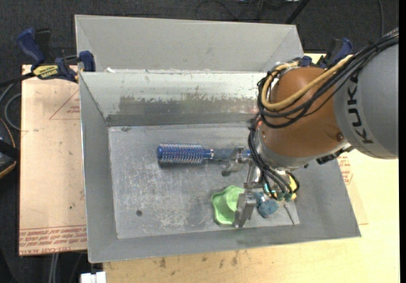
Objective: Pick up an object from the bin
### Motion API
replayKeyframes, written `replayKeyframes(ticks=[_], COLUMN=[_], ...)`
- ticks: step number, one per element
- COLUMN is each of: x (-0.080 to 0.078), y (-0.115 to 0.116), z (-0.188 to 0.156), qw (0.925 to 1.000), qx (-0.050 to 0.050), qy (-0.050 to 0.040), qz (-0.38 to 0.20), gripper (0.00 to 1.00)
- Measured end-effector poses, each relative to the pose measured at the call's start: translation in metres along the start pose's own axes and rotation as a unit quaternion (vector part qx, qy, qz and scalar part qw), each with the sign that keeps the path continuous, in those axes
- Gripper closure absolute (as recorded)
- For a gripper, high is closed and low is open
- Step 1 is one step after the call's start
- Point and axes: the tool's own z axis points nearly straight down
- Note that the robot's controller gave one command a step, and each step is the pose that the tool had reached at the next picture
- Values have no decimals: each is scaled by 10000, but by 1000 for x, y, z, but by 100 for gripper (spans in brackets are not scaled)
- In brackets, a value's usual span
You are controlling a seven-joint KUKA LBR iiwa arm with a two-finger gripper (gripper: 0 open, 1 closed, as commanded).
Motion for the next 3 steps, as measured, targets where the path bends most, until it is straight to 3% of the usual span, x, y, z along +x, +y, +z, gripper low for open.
replayKeyframes(ticks=[1,2,3], x=[-18,-17,-20], y=[-36,-43,-41], z=[113,121,119], qw=[9979,9963,9964], qx=[-9,-36,-16], qy=[-77,-117,-70], qz=[644,855,840], gripper=[0,0,0])
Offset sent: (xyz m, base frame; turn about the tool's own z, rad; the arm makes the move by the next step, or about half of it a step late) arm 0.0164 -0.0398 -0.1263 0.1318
